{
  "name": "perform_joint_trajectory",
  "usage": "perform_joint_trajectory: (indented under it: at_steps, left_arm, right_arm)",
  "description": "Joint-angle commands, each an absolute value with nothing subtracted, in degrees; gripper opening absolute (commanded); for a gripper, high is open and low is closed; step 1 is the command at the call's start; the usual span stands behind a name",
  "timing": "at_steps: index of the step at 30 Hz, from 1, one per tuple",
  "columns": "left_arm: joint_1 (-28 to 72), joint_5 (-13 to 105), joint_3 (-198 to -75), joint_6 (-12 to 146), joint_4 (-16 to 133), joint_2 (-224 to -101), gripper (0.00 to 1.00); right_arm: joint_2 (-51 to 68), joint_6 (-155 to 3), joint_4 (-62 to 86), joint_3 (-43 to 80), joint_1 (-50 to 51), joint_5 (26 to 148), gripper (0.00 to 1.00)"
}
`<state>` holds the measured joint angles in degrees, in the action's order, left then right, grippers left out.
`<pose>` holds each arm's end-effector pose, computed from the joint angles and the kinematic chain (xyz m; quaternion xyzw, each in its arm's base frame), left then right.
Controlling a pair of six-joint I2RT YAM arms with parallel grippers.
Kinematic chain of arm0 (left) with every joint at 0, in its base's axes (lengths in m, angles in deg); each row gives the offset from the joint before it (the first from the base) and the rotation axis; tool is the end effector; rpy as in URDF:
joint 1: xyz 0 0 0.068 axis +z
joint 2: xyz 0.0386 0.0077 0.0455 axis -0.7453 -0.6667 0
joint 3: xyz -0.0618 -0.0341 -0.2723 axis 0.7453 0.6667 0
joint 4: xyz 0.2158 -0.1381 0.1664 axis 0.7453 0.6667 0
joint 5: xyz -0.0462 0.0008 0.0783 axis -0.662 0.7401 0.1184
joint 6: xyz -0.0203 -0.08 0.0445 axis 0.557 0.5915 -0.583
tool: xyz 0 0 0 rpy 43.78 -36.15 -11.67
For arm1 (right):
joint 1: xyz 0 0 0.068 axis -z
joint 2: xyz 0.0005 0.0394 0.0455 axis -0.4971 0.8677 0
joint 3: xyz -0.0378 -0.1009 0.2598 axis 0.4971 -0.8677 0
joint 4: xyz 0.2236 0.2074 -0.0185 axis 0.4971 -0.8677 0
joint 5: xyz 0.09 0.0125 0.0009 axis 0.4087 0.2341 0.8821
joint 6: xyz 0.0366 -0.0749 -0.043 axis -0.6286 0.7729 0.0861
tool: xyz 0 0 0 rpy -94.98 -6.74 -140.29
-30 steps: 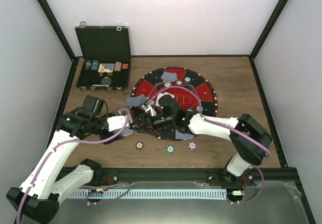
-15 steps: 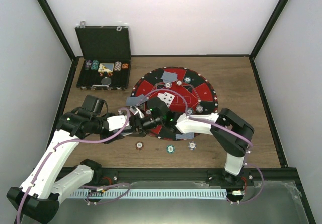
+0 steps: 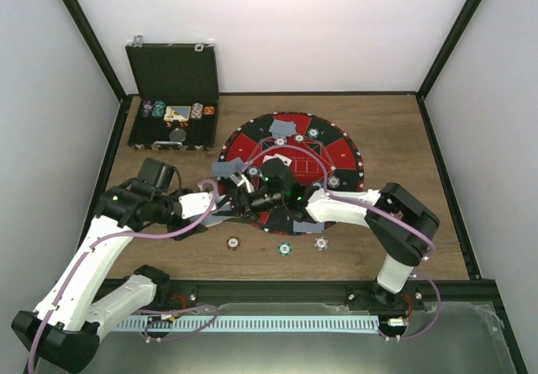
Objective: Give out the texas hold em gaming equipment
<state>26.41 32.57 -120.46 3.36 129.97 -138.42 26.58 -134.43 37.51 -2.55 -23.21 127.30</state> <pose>0.1764 -0.1038 0.2717 0.6053 0.7446 -0.1204 0.2545 0.2120 0.3858 0.1780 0.1516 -0.7682 -0.6218 0.0152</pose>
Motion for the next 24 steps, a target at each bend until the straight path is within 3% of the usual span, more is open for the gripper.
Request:
perform_joint_trajectory:
  at_steps: [1, 6, 11, 15, 24]
  left_arm:
    - [26.5, 30.7, -121.1, 3.3, 129.9, -138.0, 0.11]
    - [26.5, 30.8, -121.3, 3.3, 129.9, -138.2, 0.11]
    - [26.5, 30.8, -121.3, 3.3, 130.1, -138.1, 0.11]
    - [26.5, 30.8, -121.3, 3.3, 130.1, -138.1, 0.11]
    - [26.5, 31.0, -121.3, 3.2, 130.0, -138.3, 0.11]
  right_arm:
    - [24.1, -132.3, 32.0, -4.1, -21.6, 124.9, 0.64]
    - [21.5, -131.4, 30.2, -3.9, -21.4, 124.1, 0.55]
    - [18.4, -130.6, 28.0, -3.8, -20.9, 122.9, 0.32]
    - [15.9, -129.4, 25.6, -3.8, -20.4, 122.2, 0.2]
    - [11.6, -125.6, 19.0, -3.3, -17.4, 122.1, 0.08]
